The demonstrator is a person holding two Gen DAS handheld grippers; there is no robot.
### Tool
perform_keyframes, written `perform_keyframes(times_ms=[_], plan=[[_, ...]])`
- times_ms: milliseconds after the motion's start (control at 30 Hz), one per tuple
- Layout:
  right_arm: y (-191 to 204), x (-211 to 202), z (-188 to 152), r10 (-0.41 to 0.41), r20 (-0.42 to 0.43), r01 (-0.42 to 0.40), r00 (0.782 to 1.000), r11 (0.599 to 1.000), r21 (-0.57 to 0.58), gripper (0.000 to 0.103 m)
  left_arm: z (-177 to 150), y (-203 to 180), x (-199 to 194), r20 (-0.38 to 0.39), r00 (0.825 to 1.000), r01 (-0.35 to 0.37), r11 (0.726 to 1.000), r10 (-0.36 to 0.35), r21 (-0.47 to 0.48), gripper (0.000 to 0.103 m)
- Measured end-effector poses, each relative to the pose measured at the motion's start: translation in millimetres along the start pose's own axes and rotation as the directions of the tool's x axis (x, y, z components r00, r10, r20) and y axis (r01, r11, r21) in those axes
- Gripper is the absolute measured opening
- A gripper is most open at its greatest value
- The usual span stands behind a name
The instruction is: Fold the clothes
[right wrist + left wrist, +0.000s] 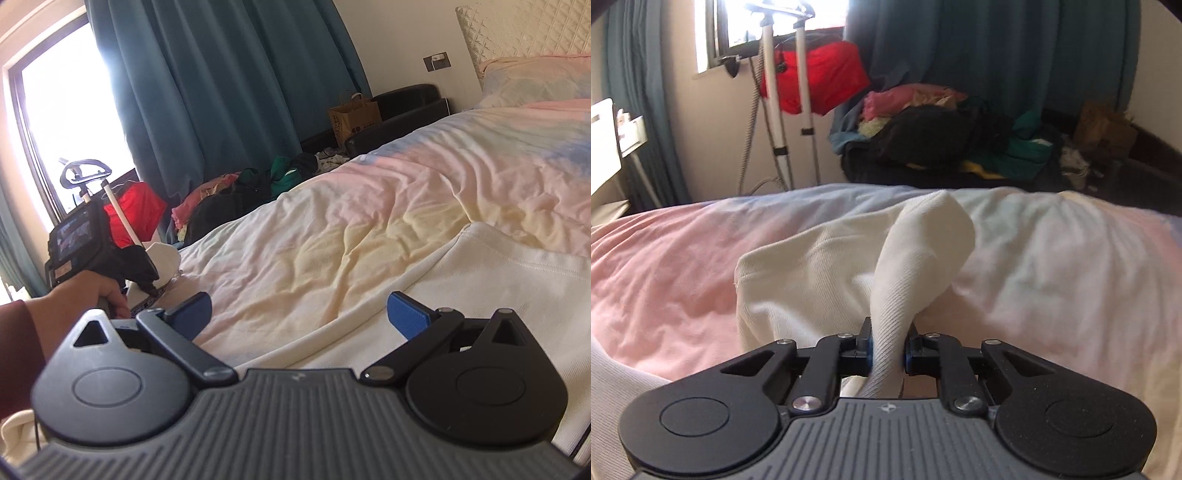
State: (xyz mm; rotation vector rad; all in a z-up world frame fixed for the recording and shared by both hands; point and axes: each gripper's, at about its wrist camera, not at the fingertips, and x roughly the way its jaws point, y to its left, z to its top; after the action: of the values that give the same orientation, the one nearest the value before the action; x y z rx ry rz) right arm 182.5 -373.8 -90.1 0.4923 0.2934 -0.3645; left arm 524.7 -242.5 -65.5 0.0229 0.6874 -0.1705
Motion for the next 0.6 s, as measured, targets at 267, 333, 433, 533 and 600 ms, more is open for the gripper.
perform_keyframes(times_ms=[267,333,433,533,600], plan=[[-2.5,-21.2,4.4,-0.038,0.058,0.036,0.998,0.999,0.022,0.103,22.8,-57.0,-105.4,0.127,0.847,0.477,0.844,-0.516,0.246,0.013],[-3.8,-25.4,6.6,-0.045,0.076,0.043,0.996,0.999,0.025,0.103,25.8,-63.2,-115.1,0.115,0.828,0.503,0.817,-0.549,0.281,0.032],[-5.9,-27.5,7.8,-0.05,0.092,0.048,0.995,0.999,0.026,0.103,23.8,-62.1,-123.9,0.149,0.863,0.444,0.866,-0.483,0.231,0.066],[-5.9,-23.8,4.5,-0.038,0.068,0.036,0.997,0.999,0.023,0.103,19.6,-45.5,-148.4,0.198,0.85,0.464,0.872,-0.487,0.153,0.081],[-4.4,-20.8,2.6,-0.02,0.045,0.019,0.999,1.0,0.023,0.103,11.0,-31.3,-177.5,0.246,0.846,0.447,0.881,-0.473,0.158,0.084]])
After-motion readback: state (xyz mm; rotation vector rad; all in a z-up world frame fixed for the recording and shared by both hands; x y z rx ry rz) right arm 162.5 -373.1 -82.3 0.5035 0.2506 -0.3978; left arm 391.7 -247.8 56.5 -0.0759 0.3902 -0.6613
